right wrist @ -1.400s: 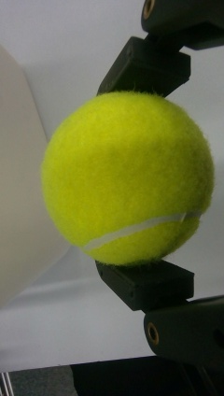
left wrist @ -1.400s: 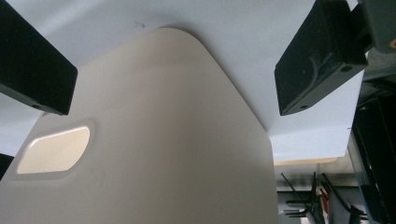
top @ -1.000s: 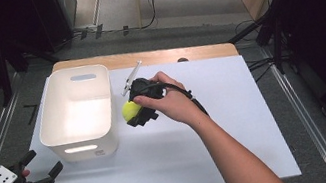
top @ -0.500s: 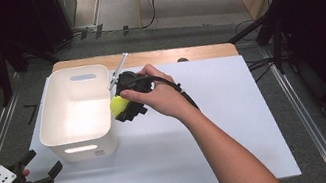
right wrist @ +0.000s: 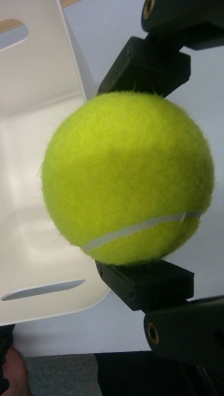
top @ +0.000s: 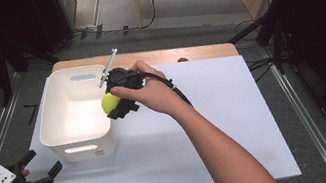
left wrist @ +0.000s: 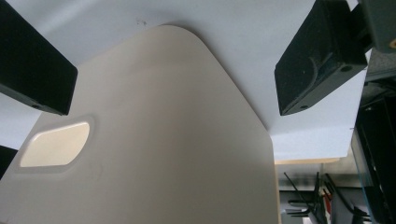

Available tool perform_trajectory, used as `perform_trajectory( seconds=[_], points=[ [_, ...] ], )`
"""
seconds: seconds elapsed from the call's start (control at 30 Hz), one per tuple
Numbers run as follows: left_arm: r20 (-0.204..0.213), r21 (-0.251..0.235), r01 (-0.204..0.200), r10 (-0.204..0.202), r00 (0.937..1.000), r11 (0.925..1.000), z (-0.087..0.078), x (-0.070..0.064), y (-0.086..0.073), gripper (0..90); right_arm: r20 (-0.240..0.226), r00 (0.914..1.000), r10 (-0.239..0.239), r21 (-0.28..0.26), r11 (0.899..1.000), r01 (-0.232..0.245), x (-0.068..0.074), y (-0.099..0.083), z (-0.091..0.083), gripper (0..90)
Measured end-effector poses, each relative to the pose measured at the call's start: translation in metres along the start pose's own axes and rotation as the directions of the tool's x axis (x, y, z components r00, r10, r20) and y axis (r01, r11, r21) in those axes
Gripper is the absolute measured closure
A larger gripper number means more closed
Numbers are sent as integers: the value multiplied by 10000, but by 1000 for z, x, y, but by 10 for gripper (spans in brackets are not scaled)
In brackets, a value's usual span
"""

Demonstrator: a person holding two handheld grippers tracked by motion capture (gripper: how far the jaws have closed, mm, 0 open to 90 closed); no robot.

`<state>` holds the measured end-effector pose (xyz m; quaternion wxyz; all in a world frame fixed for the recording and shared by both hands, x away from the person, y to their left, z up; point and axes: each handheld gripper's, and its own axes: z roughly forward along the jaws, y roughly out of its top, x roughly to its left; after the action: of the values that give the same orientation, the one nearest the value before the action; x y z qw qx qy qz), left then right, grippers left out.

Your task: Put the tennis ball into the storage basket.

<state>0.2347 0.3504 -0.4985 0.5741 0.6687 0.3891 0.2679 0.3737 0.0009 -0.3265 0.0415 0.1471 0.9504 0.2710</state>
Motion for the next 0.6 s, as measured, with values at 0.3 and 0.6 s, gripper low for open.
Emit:
perform_trajectory(
  seconds=[0.3, 0.6],
  points=[
    [11, -24, 44, -44, 10000, 10000, 0, 1, 0, 0, -133, 9997, -183, -74, 9998, 182, 2, 12, 7, 224],
    [21, -13, 47, -47, 10000, 10000, 0, 1, 0, 0, -227, 9993, -298, -144, 9995, 295, 7, 24, 17, 224]
  ],
)
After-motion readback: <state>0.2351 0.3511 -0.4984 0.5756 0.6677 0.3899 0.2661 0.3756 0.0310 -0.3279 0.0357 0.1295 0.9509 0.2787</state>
